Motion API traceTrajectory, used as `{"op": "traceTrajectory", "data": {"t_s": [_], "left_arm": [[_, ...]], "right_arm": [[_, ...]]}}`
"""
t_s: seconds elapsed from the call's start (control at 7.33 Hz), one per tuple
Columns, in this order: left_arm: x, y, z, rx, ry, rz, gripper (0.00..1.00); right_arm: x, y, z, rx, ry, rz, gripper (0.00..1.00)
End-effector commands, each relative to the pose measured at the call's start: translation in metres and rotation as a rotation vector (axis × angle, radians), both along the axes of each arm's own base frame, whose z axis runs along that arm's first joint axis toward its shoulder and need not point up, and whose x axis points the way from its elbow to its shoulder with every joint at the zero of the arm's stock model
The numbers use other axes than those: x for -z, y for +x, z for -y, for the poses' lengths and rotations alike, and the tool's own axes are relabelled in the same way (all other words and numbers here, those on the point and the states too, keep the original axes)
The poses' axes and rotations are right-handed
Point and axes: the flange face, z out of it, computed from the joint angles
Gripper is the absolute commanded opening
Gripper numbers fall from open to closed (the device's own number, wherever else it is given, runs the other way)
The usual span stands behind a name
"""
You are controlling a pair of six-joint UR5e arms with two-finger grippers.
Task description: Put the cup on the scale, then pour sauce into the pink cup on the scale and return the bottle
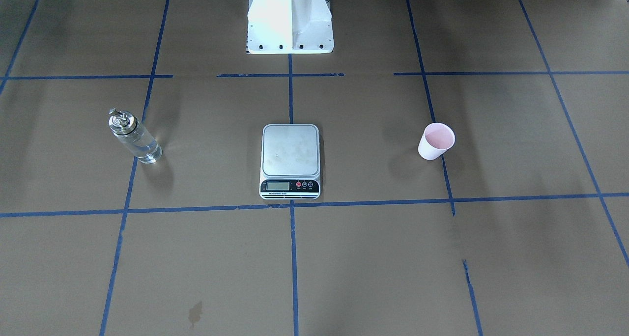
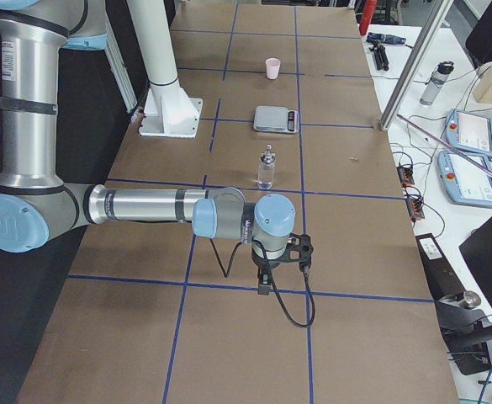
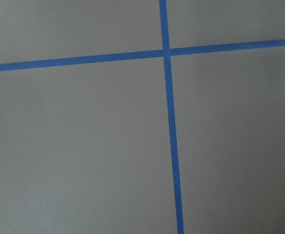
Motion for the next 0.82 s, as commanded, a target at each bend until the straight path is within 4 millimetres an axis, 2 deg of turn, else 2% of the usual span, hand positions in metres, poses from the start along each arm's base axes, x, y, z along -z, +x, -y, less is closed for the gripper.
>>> {"op": "traceTrajectory", "data": {"t_s": [0.0, 0.14, 0.27, 0.55, 0.68], "left_arm": [[0.004, 0.000, 0.003, -0.001, 0.008, 0.000, 1.00], [0.010, 0.000, 0.008, -0.002, 0.025, 0.000, 1.00], [0.036, 0.000, 0.015, 0.005, 0.092, 0.002, 1.00], [0.126, -0.001, 0.074, -0.001, 0.274, 0.107, 1.00], [0.186, 0.017, 0.074, -0.029, 0.402, 0.135, 1.00]], "right_arm": [[0.000, 0.000, 0.005, -0.001, -0.001, 0.000, 1.00], [0.000, 0.000, 0.006, -0.001, 0.000, 0.000, 1.00], [0.003, 0.000, 0.008, -0.002, 0.005, 0.002, 1.00], [0.009, 0.000, 0.013, -0.003, 0.016, 0.001, 1.00], [0.013, 0.001, 0.015, -0.008, 0.022, 0.001, 1.00]]}}
